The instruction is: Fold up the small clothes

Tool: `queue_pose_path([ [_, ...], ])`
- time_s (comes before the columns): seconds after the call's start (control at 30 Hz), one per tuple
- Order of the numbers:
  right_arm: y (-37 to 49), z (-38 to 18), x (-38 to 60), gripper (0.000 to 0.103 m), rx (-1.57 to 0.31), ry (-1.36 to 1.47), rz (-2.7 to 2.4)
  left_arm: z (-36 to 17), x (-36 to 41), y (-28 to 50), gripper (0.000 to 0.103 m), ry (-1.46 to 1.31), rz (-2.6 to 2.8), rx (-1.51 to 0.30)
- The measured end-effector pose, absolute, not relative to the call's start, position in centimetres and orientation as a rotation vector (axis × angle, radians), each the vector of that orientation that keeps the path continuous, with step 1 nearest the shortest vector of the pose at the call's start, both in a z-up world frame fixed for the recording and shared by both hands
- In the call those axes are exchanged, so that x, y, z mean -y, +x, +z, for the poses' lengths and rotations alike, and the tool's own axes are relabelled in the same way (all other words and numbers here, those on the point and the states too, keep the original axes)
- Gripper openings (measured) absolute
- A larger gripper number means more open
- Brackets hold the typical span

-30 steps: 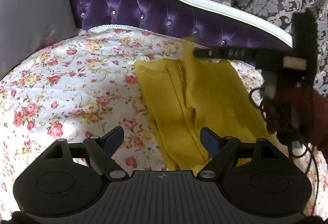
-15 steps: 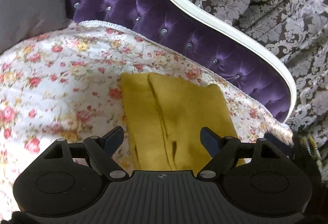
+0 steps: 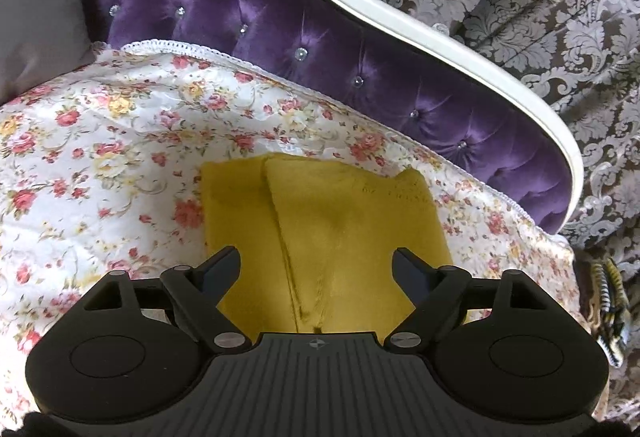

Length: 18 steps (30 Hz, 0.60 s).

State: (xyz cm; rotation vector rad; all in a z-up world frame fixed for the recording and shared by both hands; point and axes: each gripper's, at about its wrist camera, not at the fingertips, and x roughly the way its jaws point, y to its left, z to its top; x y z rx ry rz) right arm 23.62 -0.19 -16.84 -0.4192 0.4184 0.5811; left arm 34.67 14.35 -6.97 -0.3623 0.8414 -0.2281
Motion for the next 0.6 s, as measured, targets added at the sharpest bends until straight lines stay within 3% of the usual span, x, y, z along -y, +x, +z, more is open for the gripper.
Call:
queue_pose_path([
  [0.3, 23.2, -17.8, -0.3, 0.060, -0.425, -0.466, 0.582, -9.7, -13.2, 37.2, 0.083, -0.416, -0.267, -0.944],
  [0.33, 23.4, -17.7, -0.3, 0.057, -0.428, -0.453, 0.583, -10.0, -13.0, 37.5, 0.083, -0.419, -0.267, -0.955],
  [0.43, 24.2, -17.3, 0.5, 0.023, -0.455, -0.386, 0.585, -10.4, -12.2, 38.2, 0.084, -0.415, -0.271, -0.966],
  [0.53, 24.7, -17.0, 1.5, 0.023, -0.449, -0.341, 0.563, -10.5, -11.2, 38.8, 0.085, -0.410, -0.282, -0.971],
  [0.6, 24.8, -16.9, 2.1, 0.023, -0.452, -0.311, 0.570, -10.7, -10.6, 39.3, 0.093, -0.414, -0.286, -0.978],
])
